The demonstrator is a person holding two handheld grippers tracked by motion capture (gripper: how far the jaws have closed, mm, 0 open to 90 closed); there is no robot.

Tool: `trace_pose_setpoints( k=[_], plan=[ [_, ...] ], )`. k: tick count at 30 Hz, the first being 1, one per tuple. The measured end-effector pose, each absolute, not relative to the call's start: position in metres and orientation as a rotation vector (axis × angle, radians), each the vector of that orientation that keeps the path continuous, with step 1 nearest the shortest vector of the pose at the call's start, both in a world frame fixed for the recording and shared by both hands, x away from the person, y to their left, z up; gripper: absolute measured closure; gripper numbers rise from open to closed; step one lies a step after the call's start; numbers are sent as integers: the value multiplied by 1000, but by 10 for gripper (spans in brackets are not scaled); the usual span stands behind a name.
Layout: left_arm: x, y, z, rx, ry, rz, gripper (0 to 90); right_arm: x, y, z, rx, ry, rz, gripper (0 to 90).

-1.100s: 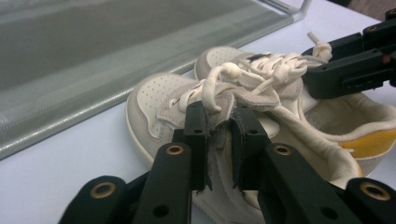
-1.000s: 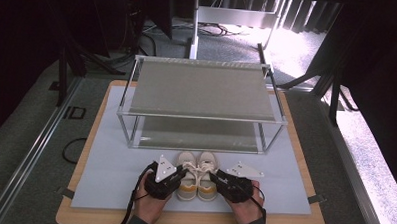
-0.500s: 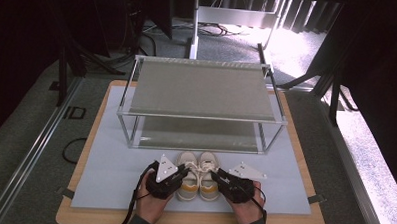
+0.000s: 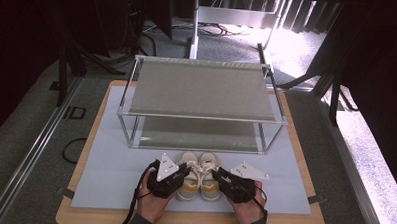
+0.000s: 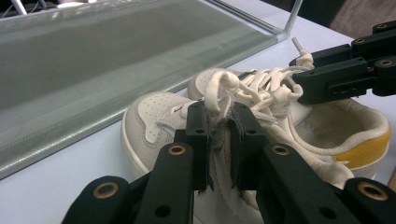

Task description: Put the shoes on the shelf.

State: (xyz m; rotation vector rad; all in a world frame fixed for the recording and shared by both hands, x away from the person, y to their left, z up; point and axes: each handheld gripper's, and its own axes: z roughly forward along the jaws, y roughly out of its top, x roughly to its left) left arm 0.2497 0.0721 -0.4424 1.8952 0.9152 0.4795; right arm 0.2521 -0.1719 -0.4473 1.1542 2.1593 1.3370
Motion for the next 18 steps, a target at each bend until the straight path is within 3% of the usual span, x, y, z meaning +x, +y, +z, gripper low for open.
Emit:
trace_pose_setpoints(
  k=[18],
  plan=[
    [249,76,-448,1880,945,457,802,250,-177,-451,1182,2162,1323,771]
  ],
)
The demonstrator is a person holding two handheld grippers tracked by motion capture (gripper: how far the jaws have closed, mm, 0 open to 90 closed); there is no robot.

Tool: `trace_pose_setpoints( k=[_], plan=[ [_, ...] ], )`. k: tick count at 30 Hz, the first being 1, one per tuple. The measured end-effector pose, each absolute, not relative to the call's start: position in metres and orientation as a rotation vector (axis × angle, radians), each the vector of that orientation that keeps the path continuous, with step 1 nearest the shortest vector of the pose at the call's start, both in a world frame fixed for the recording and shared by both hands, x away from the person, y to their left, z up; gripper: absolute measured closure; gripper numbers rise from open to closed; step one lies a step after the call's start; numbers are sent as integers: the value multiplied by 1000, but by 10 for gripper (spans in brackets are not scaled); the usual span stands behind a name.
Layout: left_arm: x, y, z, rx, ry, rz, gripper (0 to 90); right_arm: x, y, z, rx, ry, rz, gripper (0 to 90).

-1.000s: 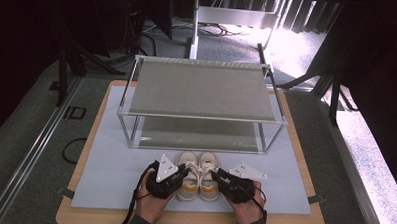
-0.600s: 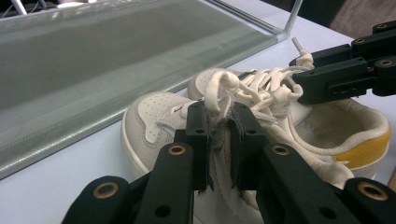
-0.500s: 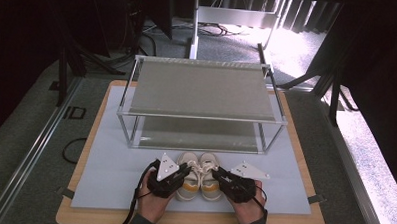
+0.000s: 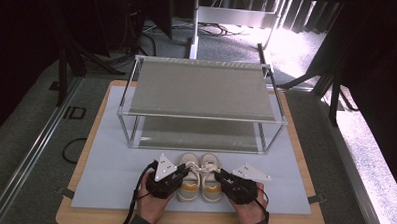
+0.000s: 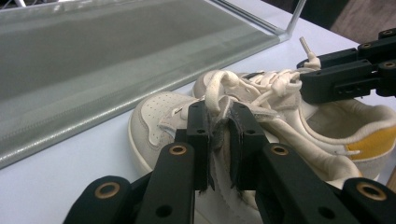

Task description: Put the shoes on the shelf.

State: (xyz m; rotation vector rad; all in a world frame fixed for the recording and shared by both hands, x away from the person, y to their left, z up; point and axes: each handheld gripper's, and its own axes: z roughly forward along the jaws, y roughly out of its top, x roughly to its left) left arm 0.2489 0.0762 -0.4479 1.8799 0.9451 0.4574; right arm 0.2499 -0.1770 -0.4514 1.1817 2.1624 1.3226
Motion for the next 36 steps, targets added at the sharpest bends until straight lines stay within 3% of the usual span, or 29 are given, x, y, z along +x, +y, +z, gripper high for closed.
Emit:
trace_pose_setpoints(
  k=[23,29,36],
  plan=[
    [237,74,-456,1907,939,526,768,242,-169,-456,1155,2167,1224,685],
    [237,75,-459,1894,958,519,653,243,-166,-455,1150,2170,1195,641],
    [240,76,-458,1912,981,503,590,243,-164,-454,1141,2181,1161,623]
  ],
)
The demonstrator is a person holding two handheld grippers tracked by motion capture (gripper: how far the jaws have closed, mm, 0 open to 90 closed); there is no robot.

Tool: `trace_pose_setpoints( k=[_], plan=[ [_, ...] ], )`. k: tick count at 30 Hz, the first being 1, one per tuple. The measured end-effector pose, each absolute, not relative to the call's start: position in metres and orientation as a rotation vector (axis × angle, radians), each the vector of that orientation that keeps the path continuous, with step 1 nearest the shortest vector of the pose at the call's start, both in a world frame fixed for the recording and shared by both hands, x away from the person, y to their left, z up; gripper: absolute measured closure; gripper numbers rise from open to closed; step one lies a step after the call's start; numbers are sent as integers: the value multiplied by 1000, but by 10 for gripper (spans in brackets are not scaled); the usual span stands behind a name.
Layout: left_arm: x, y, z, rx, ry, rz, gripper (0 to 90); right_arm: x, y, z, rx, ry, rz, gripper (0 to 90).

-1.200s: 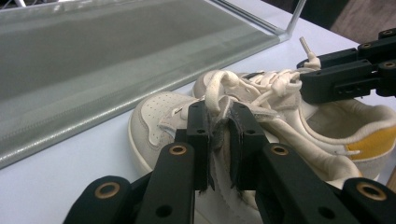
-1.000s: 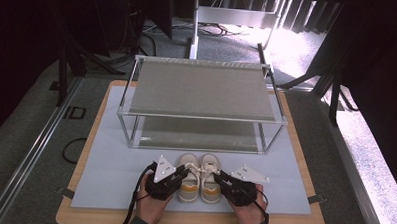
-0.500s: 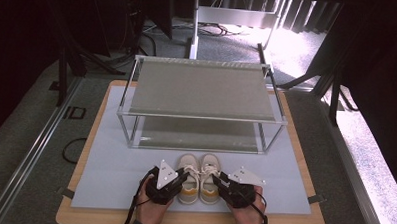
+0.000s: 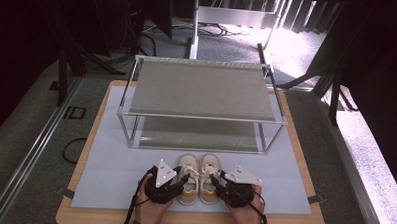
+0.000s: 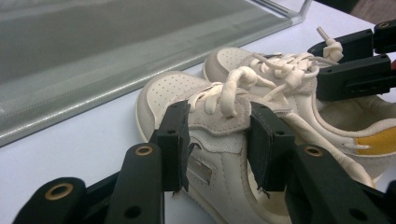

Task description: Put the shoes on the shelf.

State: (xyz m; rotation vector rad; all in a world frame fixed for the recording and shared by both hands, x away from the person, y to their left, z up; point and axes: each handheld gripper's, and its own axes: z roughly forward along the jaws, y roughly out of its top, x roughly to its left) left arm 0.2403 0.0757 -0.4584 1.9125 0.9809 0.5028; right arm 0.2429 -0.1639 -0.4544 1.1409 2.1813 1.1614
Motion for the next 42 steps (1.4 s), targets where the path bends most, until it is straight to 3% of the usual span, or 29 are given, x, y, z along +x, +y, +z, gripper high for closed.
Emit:
trace_pose_setpoints(
  k=[7,11,19,23,42],
  plan=[
    [242,77,-457,1934,990,492,541,244,-164,-453,1175,2216,1111,552],
    [242,77,-456,1949,986,467,585,243,-166,-454,1181,2222,1123,595],
    [235,66,-451,2030,934,584,746,239,-162,-450,1141,2194,1071,716],
    [234,67,-452,2011,931,582,795,236,-158,-450,1111,2160,1048,766],
    [243,68,-442,1898,935,539,825,239,-170,-444,1159,2058,1175,799]
  ],
)
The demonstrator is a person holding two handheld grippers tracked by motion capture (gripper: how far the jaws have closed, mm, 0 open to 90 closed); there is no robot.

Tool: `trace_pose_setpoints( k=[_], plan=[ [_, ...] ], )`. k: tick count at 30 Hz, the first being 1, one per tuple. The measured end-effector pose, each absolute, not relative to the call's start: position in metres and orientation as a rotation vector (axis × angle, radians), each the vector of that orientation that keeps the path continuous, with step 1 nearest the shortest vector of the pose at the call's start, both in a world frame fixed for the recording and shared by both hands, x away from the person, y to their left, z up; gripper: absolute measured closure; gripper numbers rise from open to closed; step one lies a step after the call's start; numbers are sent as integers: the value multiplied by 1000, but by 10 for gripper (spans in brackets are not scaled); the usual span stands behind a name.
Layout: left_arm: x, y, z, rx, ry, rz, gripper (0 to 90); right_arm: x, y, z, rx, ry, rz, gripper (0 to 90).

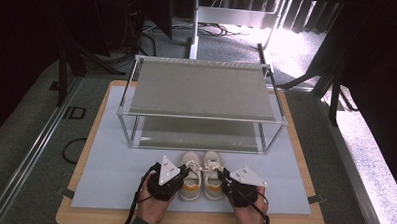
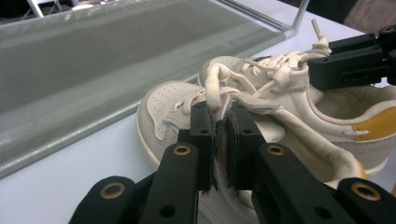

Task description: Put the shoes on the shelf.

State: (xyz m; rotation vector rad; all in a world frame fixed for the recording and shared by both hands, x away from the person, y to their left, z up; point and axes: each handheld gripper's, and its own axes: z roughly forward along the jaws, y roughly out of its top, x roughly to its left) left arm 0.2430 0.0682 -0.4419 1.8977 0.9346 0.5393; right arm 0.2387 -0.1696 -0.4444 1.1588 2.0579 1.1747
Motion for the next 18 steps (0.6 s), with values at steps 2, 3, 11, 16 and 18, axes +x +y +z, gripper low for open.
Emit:
trace_pose_setpoints(
  k=[2,3,11,16,18],
  plan=[
    [245,68,-441,1893,934,546,825,240,-169,-443,1154,2052,1177,798],
    [246,68,-441,1891,934,546,825,241,-169,-443,1157,2047,1180,798],
    [258,64,-441,1867,944,572,824,250,-169,-444,1185,2022,1192,797],
    [266,59,-438,1853,937,607,823,259,-168,-443,1189,1994,1198,797],
    [270,58,-437,1841,939,617,823,263,-168,-441,1188,1984,1200,797]
  ],
)
